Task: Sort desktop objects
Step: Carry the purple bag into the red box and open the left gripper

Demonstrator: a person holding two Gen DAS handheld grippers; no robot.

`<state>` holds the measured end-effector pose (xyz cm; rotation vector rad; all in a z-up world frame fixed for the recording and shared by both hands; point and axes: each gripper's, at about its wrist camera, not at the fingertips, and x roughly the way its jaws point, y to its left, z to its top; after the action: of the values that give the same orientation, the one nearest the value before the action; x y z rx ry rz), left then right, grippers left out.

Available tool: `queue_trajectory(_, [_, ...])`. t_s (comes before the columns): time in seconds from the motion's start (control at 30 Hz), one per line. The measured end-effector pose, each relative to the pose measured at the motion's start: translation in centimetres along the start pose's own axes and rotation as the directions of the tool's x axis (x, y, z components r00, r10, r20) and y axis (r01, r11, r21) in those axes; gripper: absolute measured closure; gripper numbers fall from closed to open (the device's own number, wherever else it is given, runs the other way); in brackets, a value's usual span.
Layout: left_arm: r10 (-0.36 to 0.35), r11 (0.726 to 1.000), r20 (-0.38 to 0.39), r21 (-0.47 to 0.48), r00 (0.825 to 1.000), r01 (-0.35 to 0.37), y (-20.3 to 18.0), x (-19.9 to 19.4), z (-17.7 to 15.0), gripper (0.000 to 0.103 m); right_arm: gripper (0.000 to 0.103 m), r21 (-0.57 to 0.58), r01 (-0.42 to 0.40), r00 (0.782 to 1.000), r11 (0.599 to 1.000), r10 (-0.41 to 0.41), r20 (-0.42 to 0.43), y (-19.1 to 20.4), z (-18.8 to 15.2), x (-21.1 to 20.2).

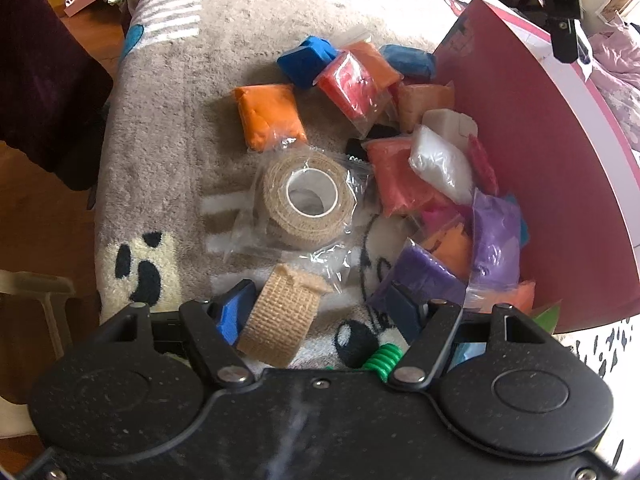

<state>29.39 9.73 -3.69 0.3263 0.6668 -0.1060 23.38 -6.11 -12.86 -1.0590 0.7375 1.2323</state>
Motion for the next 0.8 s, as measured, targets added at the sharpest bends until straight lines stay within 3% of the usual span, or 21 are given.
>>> queue_trajectory(0.3, [0.021, 0.995, -0.062, -0.095, 0.998, -0.027, 1.1, 2.9, 0.8, 0.063, 0.038, 0.007, -0.021, 1.0, 1.0, 0.021, 0.005, -0.9, -0.3, -0.7])
queue_trajectory(0.53, [0.035, 0.989, -0.1, -0.14, 0.994, -0.049, 1.4, 4.5, 0.8, 0.063, 0.054, 0.008, -0.053, 0.999, 0.999, 0.053, 0.003, -1.8, -0.8, -1.3])
queue_trajectory(0.8, [0.024, 0.98, -0.136, -0.193, 0.99, -0.05, 1.4, 6.1, 1.2, 0.063, 0.063, 0.013, -0.064, 0.998, 0.998, 0.064, 0.011, -2.4, -1.1, -2.0])
